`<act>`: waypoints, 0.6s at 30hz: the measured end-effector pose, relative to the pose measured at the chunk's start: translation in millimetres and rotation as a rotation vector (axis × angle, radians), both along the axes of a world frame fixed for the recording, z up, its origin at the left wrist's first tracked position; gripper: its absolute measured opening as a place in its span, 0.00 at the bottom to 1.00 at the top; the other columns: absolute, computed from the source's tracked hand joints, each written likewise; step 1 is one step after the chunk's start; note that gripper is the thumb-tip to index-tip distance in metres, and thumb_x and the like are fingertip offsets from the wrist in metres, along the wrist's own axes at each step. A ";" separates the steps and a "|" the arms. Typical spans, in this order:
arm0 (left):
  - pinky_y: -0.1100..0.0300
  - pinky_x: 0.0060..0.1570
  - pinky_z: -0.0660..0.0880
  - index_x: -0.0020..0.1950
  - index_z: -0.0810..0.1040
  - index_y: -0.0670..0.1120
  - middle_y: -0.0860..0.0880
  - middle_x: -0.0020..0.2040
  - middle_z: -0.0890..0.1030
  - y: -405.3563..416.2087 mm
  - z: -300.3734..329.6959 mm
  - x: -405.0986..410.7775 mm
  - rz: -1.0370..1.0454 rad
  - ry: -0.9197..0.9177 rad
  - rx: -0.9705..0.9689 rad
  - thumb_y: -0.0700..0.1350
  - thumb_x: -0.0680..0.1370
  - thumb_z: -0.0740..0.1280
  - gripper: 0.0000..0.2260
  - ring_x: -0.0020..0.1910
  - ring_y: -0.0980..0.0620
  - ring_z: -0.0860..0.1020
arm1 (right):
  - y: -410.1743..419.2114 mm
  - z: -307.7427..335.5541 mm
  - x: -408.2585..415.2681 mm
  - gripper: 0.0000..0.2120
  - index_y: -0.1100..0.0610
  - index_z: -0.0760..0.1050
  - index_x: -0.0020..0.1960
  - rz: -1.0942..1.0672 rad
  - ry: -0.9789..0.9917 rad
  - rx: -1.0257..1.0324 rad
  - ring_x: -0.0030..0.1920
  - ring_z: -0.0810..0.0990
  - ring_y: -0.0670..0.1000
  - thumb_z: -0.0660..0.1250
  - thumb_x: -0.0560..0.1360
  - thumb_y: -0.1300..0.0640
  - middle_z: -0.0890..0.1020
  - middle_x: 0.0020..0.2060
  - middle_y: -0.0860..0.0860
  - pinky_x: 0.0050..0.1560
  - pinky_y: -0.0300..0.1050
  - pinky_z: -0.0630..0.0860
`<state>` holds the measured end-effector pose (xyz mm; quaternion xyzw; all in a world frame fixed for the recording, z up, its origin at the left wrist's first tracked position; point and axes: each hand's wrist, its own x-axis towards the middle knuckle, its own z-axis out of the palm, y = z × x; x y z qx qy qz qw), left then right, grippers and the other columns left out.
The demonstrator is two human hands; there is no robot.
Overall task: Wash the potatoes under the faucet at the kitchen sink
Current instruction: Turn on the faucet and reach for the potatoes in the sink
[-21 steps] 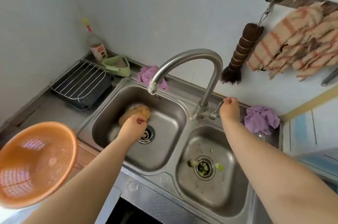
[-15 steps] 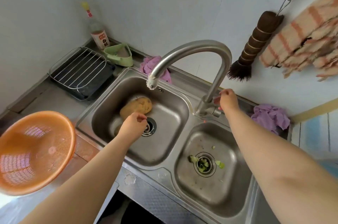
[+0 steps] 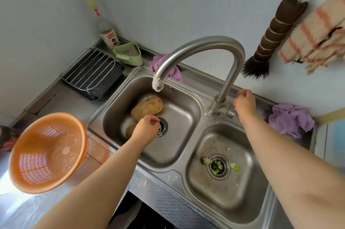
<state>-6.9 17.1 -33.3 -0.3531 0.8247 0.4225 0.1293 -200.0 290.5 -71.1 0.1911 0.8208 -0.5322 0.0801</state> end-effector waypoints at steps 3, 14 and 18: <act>0.63 0.33 0.69 0.54 0.76 0.50 0.51 0.43 0.78 0.1 -0.9 -0.6 0.000 -0.003 0.008 0.43 0.81 0.64 0.04 0.42 0.49 0.79 | 0.4 -1.4 0.9 0.08 0.57 0.70 0.50 -0.020 0.020 -0.021 0.33 0.69 0.50 0.52 0.82 0.59 0.72 0.35 0.51 0.33 0.44 0.65; 0.65 0.31 0.67 0.56 0.77 0.49 0.53 0.38 0.77 -3.7 -5.7 -3.6 0.000 0.008 -0.001 0.42 0.81 0.63 0.05 0.37 0.54 0.77 | -2.4 2.1 7.3 0.11 0.56 0.68 0.44 -0.051 0.063 -0.118 0.29 0.66 0.48 0.52 0.83 0.61 0.69 0.32 0.51 0.29 0.42 0.61; 0.64 0.31 0.67 0.55 0.77 0.49 0.53 0.38 0.77 -6.9 -9.5 -4.1 0.002 0.009 -0.001 0.43 0.81 0.63 0.05 0.36 0.56 0.76 | -4.0 6.3 10.5 0.08 0.57 0.69 0.53 -0.039 0.060 -0.106 0.32 0.70 0.49 0.54 0.83 0.54 0.73 0.35 0.52 0.32 0.44 0.68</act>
